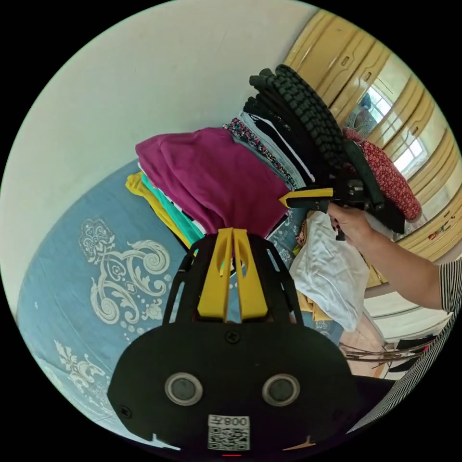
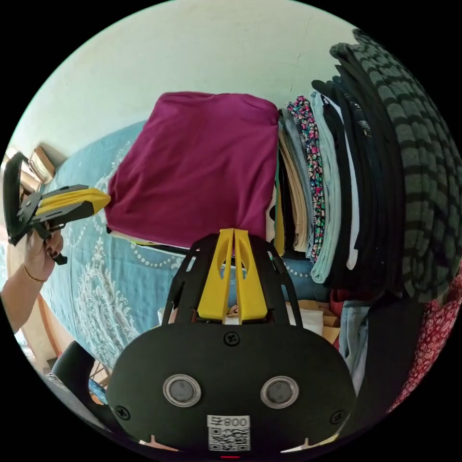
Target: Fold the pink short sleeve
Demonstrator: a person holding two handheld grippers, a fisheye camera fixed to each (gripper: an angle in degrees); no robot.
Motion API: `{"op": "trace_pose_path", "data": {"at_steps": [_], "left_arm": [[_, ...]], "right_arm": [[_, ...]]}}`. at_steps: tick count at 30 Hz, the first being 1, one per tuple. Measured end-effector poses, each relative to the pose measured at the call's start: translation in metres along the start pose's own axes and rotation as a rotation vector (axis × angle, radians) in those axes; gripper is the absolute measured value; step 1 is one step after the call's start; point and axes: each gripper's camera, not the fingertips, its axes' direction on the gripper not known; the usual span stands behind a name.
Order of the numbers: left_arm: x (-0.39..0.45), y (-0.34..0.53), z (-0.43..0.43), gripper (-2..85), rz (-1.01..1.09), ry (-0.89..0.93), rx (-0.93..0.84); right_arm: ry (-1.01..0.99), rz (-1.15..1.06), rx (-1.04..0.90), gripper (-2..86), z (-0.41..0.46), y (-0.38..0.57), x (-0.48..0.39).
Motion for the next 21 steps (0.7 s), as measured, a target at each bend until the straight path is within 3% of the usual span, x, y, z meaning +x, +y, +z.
{"op": "trace_pose_path", "data": {"at_steps": [4,7,9,15,17,21], "left_arm": [[0.036,0.042,-0.036,0.2,0.105,-0.155,0.008],[0.061,0.108,-0.04,0.3,0.146,-0.236,-0.145],[0.078,0.168,-0.028,0.3,0.148,-0.223,-0.343],[0.113,0.274,0.017,0.2,0.187,-0.209,-0.656],[0.121,0.283,0.012,0.2,0.209,-0.244,-0.584],[0.126,0.297,0.007,0.3,0.215,-0.243,-0.558]], "right_arm": [[-0.07,0.053,0.118,0.1,-0.046,0.028,-0.001],[-0.14,0.018,0.155,0.2,-0.077,0.076,-0.035],[-0.168,-0.039,0.093,0.2,-0.079,0.122,-0.085],[-0.232,-0.092,-0.288,0.1,-0.012,0.231,-0.198],[-0.237,-0.106,-0.403,0.1,0.016,0.254,-0.222],[-0.121,-0.086,-0.342,0.2,0.01,0.269,-0.242]]}}
